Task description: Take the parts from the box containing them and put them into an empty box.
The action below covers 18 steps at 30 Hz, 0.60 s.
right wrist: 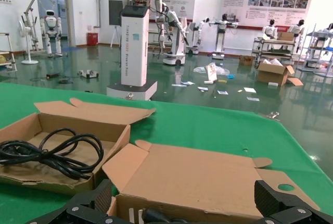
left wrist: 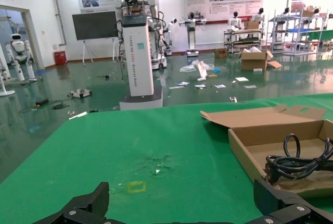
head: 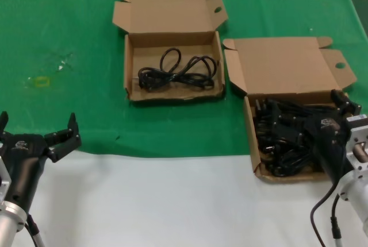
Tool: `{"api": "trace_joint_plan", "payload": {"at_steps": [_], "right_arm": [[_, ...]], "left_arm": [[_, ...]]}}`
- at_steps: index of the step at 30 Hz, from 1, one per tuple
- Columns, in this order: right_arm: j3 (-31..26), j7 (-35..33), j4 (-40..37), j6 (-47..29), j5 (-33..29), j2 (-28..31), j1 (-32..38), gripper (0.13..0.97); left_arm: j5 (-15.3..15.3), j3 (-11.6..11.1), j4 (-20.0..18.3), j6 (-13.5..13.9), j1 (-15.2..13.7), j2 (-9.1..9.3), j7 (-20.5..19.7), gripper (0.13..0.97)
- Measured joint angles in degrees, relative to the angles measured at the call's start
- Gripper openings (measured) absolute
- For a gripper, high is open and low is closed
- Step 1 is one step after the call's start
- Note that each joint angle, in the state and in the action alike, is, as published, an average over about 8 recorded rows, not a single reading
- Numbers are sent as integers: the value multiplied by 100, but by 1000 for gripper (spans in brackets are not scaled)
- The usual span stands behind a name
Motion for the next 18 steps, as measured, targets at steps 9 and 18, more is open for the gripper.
{"api": "trace_joint_plan", "payload": {"at_steps": [9,18], "right_arm": [[1,1,2,1,-1,0,-2,966],[1,1,2,1,-1,0,-2,966]], "left_arm": [[0,0,0,0,0,0,0,966],[0,0,0,0,0,0,0,966]]}}
